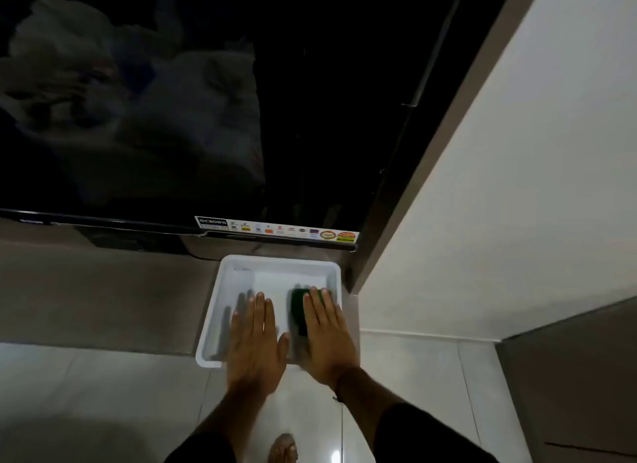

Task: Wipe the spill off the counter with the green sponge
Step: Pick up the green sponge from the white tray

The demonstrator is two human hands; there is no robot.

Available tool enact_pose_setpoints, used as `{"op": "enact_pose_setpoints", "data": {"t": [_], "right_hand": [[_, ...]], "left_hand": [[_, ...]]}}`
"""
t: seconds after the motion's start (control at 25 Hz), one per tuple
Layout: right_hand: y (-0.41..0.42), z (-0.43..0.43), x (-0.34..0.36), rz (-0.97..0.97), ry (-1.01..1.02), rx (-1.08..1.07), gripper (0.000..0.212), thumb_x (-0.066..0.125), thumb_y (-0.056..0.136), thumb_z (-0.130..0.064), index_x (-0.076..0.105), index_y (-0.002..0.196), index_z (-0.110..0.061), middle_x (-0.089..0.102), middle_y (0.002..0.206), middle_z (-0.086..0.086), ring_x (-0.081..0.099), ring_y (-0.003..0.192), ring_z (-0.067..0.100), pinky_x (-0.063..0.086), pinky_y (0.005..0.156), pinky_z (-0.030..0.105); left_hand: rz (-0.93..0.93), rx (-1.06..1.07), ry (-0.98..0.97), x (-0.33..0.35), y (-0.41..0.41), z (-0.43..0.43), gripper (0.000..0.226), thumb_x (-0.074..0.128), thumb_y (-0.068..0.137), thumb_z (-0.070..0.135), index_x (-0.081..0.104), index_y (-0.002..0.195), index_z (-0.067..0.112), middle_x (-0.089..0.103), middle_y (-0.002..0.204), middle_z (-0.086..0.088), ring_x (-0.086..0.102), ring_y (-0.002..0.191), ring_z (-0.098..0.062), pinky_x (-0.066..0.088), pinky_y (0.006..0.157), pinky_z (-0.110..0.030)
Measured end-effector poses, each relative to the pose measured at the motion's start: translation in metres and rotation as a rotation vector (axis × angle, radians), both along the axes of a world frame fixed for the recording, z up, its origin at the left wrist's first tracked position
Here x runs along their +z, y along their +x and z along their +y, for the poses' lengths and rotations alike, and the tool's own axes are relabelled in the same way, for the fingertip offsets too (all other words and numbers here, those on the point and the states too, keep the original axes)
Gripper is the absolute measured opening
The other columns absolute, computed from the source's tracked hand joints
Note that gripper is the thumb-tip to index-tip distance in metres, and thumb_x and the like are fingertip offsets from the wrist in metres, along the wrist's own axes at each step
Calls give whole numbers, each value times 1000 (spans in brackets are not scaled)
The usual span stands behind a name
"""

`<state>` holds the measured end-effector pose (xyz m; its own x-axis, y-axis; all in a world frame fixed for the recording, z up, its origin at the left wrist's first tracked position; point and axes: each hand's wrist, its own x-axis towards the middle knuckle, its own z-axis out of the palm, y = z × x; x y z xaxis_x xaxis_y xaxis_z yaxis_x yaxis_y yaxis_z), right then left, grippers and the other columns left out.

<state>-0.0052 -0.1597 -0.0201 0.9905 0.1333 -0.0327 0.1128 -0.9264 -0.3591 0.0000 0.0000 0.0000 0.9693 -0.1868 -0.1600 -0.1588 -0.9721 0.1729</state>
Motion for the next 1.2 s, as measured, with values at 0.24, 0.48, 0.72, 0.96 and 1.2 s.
{"op": "enact_pose_setpoints", "data": {"t": [0.24, 0.48, 0.72, 0.96, 1.2], "right_hand": [[54, 18, -30, 183, -230, -5, 81, 47, 108, -34, -10, 161, -11, -12, 172, 11, -14, 157, 33, -11, 122, 46], [52, 24, -47, 109, -208, -75, 73, 47, 108, -29, 1, 162, -11, 2, 173, 13, -4, 158, 33, -10, 122, 45], [51, 33, -26, -5, -126, -22, 76, 57, 103, -31, 13, 162, -12, 17, 171, 14, 10, 158, 34, -2, 124, 48], [3, -6, 44, -117, -89, -49, 89, 86, 80, -20, 36, 154, -11, 46, 158, 14, 37, 148, 35, 19, 117, 51], [-90, -164, 83, -203, -202, -303, 88, 66, 90, 5, 16, 161, -10, 23, 169, 15, 10, 157, 38, 4, 126, 48]], "left_hand": [[-20, 1, 37, -25, 45, 11, 75, 18, 107, 51, -1, 161, 4, -11, 170, -24, -16, 156, -38, 4, 128, -58], [26, -38, 55, -35, 58, 10, 78, -6, 100, 52, -5, 161, 4, -13, 169, -25, -17, 155, -39, 0, 129, -57], [38, -17, 125, -22, 62, 18, 75, 4, 105, 52, -11, 160, 4, -18, 168, -23, -20, 155, -38, 4, 129, -56], [-20, -69, 67, 40, 22, -6, 102, -34, 83, 63, 1, 160, 5, -3, 169, -22, -5, 157, -37, 8, 129, -59], [-47, -258, -3, 81, -43, -140, 103, -16, 92, 67, 30, 158, 4, 30, 167, -20, 25, 154, -40, 15, 127, -58]]}}
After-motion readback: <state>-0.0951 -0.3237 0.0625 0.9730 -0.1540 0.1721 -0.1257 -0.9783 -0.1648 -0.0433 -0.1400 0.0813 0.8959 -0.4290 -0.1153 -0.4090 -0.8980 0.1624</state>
